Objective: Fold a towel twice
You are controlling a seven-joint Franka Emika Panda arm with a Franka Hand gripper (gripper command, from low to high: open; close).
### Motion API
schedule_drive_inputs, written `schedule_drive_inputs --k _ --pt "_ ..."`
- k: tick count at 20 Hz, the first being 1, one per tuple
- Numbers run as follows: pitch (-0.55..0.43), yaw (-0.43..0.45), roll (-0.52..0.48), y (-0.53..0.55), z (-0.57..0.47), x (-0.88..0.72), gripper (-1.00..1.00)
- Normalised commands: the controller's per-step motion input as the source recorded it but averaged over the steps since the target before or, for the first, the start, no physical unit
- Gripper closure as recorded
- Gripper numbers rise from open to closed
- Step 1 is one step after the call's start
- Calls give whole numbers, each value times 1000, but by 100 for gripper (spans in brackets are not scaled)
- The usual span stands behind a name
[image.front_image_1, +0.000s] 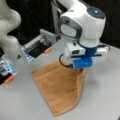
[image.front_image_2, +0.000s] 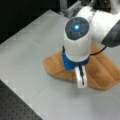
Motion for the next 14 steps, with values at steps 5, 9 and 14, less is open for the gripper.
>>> schedule_drive_inputs --k 5,9,14 --pt "-414 -181 221 372 -276 -757 100" --pt "-288 -160 114 447 -181 -601 100" --pt "-173 -175 91 166 -72 -424 100"
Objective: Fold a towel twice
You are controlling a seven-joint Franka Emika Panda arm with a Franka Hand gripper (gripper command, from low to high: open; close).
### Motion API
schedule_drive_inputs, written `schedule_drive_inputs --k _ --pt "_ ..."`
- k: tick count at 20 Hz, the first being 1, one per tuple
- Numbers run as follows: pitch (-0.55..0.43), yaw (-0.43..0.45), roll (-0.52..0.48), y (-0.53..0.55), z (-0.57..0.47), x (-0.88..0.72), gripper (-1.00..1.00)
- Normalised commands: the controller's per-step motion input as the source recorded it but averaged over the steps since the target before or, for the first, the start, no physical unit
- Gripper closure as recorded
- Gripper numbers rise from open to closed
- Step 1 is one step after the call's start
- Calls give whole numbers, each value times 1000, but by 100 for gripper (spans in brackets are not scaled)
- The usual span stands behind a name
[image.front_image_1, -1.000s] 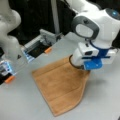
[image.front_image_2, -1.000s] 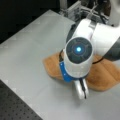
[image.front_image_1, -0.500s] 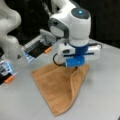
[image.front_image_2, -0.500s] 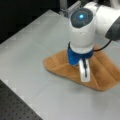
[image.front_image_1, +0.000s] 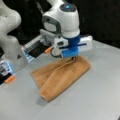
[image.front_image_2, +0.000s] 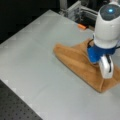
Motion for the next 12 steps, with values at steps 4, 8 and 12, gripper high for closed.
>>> schedule_drive_inputs --k 4,8,12 --pt "-75 -141 112 -25 26 -338 100" --pt "-48 -157 156 65 -48 -281 100" --pt "-60 -186 190 234 -174 -154 100"
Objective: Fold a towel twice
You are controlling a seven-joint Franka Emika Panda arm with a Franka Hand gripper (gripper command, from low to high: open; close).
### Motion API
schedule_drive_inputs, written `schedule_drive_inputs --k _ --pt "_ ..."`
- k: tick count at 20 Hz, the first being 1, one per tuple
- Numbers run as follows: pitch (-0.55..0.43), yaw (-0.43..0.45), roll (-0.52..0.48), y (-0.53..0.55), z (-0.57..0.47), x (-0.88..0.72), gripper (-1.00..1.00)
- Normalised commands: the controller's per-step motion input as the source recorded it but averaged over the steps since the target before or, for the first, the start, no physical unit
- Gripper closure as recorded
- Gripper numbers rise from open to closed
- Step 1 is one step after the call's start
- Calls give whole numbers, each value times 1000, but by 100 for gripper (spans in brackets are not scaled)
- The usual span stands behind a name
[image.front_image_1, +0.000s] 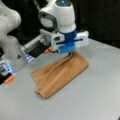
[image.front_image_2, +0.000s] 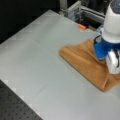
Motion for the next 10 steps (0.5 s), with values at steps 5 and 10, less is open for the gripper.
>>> schedule_drive_inputs --k 5,10 --pt "-98 -233 171 230 -190 -69 100" --pt "-108 -288 144 211 -209 -35 100"
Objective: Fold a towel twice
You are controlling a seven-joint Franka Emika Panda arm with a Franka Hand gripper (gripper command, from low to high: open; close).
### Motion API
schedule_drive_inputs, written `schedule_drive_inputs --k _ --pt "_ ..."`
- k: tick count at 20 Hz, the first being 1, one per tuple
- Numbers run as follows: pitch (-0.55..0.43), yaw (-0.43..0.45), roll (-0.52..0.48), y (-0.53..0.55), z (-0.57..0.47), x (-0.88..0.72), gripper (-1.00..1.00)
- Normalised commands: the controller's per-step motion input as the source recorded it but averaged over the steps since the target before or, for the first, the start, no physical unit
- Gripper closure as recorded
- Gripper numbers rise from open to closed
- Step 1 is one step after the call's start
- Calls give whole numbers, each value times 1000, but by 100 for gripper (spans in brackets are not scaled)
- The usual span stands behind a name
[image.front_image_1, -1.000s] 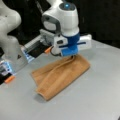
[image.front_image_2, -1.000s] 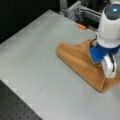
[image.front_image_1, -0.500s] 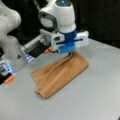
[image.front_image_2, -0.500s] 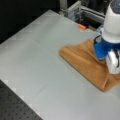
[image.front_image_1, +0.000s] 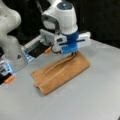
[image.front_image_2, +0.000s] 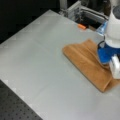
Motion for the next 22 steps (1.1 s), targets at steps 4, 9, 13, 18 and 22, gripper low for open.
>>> schedule_drive_inputs --k 4,9,13,18,22 --pt "-93 -257 131 183 -194 -100 100" --pt "-94 -262 135 177 -188 -195 100" --pt "-124 -292 137 199 -249 -305 100" --pt "-141 -286 125 127 -246 -385 100" --pt "-167 -227 118 64 -264 -477 -100"
